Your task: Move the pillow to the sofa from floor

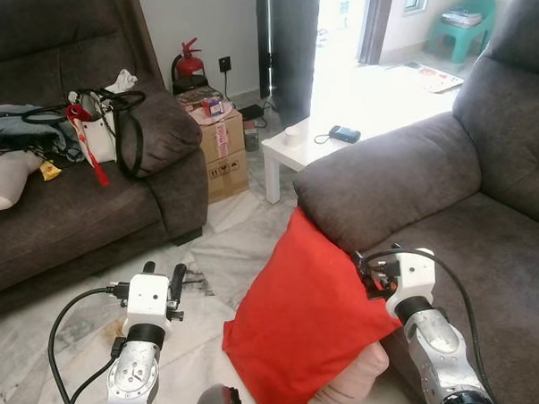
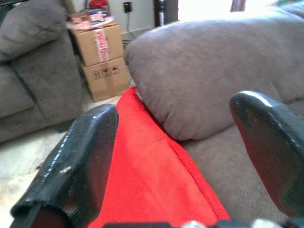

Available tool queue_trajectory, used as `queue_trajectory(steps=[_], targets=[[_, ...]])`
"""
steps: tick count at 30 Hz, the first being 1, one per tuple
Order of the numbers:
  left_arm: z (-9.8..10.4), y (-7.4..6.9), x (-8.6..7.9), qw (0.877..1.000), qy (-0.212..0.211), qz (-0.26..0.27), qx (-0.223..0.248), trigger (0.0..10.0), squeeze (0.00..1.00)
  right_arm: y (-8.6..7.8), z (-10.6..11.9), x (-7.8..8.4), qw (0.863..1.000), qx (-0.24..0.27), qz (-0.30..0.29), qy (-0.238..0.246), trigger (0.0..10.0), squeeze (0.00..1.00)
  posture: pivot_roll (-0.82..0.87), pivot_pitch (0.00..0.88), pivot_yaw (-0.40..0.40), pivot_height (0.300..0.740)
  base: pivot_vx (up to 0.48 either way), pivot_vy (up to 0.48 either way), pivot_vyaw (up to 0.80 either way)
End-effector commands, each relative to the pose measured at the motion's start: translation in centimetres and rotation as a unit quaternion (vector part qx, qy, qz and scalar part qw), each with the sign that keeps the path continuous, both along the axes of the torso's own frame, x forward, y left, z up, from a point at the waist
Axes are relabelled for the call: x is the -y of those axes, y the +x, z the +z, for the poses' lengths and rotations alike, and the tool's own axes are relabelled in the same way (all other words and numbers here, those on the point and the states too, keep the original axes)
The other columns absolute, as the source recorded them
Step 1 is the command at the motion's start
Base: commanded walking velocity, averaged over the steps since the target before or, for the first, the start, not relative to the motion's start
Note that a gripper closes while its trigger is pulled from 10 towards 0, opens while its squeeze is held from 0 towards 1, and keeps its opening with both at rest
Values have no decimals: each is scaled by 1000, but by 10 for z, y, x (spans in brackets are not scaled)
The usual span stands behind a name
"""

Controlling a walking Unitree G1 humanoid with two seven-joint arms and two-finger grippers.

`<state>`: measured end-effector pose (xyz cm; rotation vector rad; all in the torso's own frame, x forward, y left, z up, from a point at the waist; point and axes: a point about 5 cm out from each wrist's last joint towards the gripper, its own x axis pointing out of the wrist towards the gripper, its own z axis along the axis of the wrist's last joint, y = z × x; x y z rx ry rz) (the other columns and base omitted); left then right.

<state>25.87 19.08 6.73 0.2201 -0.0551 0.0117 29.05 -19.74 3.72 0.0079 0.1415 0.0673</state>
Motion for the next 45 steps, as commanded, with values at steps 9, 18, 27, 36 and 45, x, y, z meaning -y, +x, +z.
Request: queue_trajectory(steps=[9,18,27,36,45], targets=[[0,-6,-19,1000,18,21,-5,10000,0,-7,-10,22,996,-28,-70,37,10000,0,35,0,8,643,0,0,0],[2,-6,-21,999,21,24,-4,10000,0,-1,-6,12,998,-17,-53,32,10000,0,40,0,10,638,0,0,0],[2,-5,-17,1000,18,20,-3,10000,0,-1,-8,7,999,-22,-35,19,10000,0,40,0,8,579,0,0,0],[2,-5,-17,1000,6,21,-2,10000,0,1,-6,5,999,-18,-29,21,10000,0,42,0,4,579,0,0,0],[-1,-4,-16,1000,-2,25,-13,10000,0,2,-6,1,1000,-19,-13,20,10000,0,40,0,5,579,0,0,0]])
